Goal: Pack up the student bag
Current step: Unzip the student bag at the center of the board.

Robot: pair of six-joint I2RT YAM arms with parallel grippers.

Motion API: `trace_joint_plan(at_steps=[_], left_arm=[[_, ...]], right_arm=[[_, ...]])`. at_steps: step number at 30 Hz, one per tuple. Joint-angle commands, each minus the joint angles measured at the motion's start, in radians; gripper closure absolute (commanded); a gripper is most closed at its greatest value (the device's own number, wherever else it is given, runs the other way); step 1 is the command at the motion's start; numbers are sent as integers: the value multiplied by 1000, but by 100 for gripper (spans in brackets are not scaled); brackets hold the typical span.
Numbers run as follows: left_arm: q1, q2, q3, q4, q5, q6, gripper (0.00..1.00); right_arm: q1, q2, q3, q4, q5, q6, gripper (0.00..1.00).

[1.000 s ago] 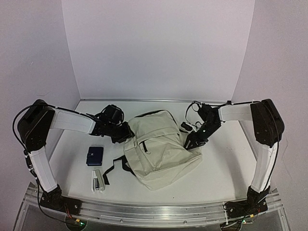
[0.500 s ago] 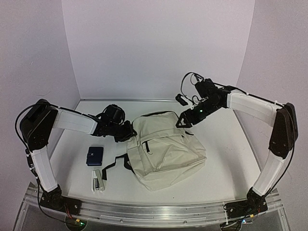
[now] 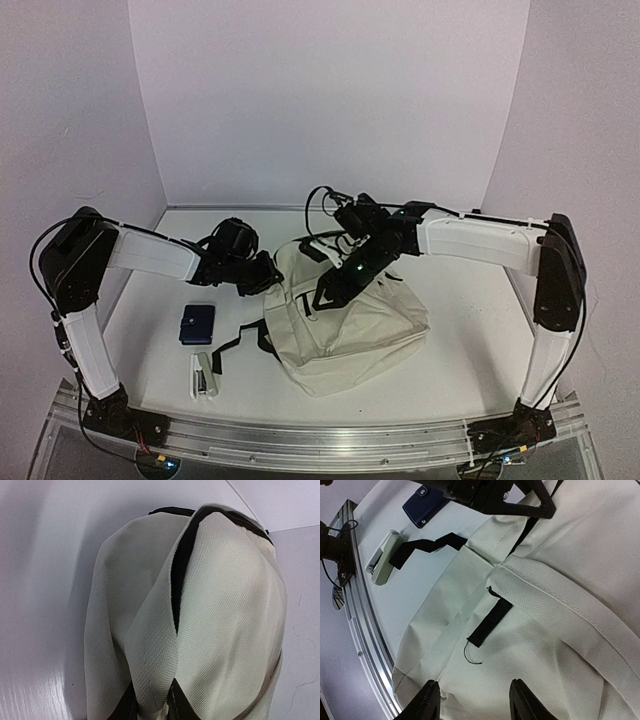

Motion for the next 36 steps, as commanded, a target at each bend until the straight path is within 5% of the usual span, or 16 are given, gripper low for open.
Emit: trace_joint_plan(at_steps=[1,15,25,29,36], left_arm=[[-11,-57,-9,43,20,-13,84],[-10,-81,-32,46,11,-16,85],[-10,-84,-28,35,3,-13,89],[-5,-87,-31,21,-12,-10,94],[23,-100,-58,8,-16,-19,100]], right_arm=[[16,53,65,42,39,32,54],[53,180,159,72,98,81,63],[65,175,129,67,283,68,83],[65,123,92,65,300,50,100],[25,44,40,55,331,-1,100]])
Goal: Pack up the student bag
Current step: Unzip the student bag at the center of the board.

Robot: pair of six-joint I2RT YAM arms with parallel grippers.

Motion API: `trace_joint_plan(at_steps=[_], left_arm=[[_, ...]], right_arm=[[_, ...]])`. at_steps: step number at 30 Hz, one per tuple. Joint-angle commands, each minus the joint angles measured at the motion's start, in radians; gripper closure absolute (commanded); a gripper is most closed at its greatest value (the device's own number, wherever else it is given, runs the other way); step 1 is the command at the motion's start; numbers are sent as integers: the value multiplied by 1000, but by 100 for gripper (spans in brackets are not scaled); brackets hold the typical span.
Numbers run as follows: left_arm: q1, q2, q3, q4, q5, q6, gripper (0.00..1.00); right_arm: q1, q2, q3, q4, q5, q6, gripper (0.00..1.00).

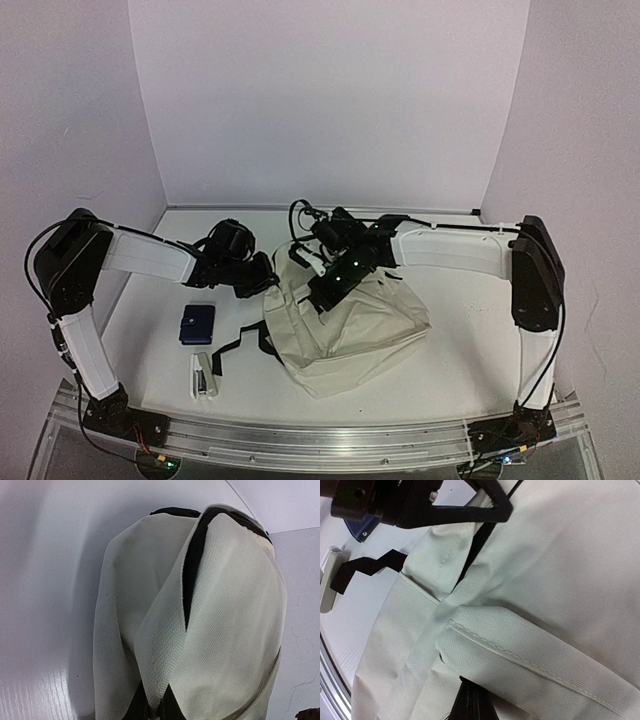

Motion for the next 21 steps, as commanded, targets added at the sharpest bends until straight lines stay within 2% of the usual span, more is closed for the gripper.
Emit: trace_joint_plan(at_steps=[1,10,21], left_arm=[[21,-73,-26,-3,-12,-5,100],[59,-107,-55,-30,-27,-2,100],[71,-110,-65,-30,-22,3,100]], right_arm=[[-54,-96,-33,-18,57,-40,100],[-187,-164,-101,-39,27,-65,100],[-360,-151,-140,-50,36,-153,100]])
